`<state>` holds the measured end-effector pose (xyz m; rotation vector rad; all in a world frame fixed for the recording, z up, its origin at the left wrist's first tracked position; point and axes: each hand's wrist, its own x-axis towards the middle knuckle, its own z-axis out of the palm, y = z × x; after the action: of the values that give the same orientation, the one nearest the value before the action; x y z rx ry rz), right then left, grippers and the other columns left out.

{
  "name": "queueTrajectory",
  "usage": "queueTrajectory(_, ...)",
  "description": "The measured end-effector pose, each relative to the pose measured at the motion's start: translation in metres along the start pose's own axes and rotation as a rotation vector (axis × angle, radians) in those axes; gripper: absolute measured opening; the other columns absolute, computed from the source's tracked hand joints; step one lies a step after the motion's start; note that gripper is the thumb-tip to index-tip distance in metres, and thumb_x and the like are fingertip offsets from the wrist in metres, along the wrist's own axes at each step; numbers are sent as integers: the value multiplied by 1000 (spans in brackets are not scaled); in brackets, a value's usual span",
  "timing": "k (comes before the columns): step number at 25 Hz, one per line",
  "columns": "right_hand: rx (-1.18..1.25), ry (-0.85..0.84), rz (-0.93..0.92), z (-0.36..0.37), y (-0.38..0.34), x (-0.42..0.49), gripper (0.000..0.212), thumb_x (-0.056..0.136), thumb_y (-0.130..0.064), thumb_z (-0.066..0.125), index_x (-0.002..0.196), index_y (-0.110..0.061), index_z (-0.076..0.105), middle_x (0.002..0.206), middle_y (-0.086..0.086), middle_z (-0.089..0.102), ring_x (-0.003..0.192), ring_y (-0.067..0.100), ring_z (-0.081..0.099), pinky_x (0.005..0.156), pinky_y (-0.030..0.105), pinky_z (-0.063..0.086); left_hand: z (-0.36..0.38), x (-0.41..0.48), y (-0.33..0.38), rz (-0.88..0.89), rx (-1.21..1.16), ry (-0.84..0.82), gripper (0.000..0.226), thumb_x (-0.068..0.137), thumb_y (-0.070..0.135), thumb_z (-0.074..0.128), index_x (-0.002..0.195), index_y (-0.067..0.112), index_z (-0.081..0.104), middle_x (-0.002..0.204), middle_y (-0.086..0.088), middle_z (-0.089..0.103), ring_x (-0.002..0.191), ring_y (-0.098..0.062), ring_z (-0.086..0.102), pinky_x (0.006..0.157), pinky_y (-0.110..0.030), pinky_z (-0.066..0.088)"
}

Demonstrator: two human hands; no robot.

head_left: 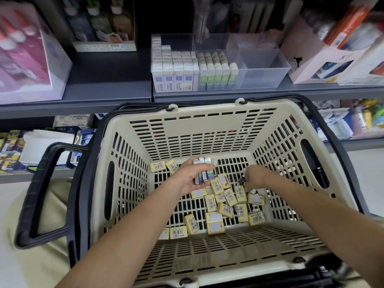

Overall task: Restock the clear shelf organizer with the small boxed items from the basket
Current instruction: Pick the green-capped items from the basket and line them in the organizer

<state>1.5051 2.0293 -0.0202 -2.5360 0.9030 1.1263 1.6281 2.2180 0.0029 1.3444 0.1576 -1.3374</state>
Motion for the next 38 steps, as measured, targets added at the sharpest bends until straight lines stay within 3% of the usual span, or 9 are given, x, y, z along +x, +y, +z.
queueTrajectory(2,-25,-51,-38,5,-2,-2,20,76,-23,71,81,-10,57,78,2,57,71,17,56,59,25,44,0,-1,-1,3,22,-6,40,68,7,81,97,22,57,78,-5,71,62,-15,69,57,-28,53)
queueTrajectory(5,5,-24,-75,5,-8,-6,16,75,-19,65,69,-14,50,66,-1,49,60,13,50,50,20,39,-1,-4,1,24,35,5,38,68,7,80,93,24,56,86,-6,71,70,-17,68,58,-28,53)
queueTrajectory(13,606,297,-409,-61,-29,-36,14,82,-13,65,95,-17,66,85,-11,60,73,0,56,68,19,47,2,-14,35,196,110,22,33,75,2,74,97,19,58,104,-14,68,83,-23,70,62,-35,58)
queueTrajectory(17,718,363,-547,-91,-34,-62,6,82,-20,68,87,-16,65,68,-6,64,53,-3,59,54,14,48,16,-31,70,384,180,-12,31,79,-2,69,98,19,56,93,-9,72,82,-19,71,63,-35,59)
queueTrajectory(22,729,588,-583,-146,-21,-86,8,82,-21,68,90,-23,68,71,-9,64,66,14,63,69,28,52,38,-51,130,663,197,-38,29,80,2,69,98,22,58,91,-5,74,81,-16,71,58,-26,55)
queueTrajectory(25,719,746,-543,-189,-6,-86,15,86,-19,63,100,-24,67,80,5,70,75,24,66,77,36,51,45,-49,161,797,265,100,28,81,7,69,94,29,56,99,-9,70,78,-14,68,60,-25,55)
queueTrajectory(30,630,1088,-317,-251,-5,-63,16,82,-30,67,90,-16,69,69,-7,60,66,8,56,69,19,40,44,-31,172,893,425,316,26,81,14,70,91,34,56,105,0,64,100,-23,62,91,-46,50)
queueTrajectory(34,437,1032,-283,-272,-14,-40,15,79,-40,67,88,-28,70,90,0,68,87,22,60,73,28,48,43,-23,169,856,434,271,27,81,14,70,94,32,57,108,-7,66,102,-27,62,91,-51,49)
queueTrajectory(38,402,864,-291,-281,-21,-20,15,76,-38,72,84,-25,70,93,-2,69,83,20,60,74,26,47,43,-21,169,851,466,255,23,82,14,69,92,32,58,103,-6,68,97,-27,63,88,-50,51)
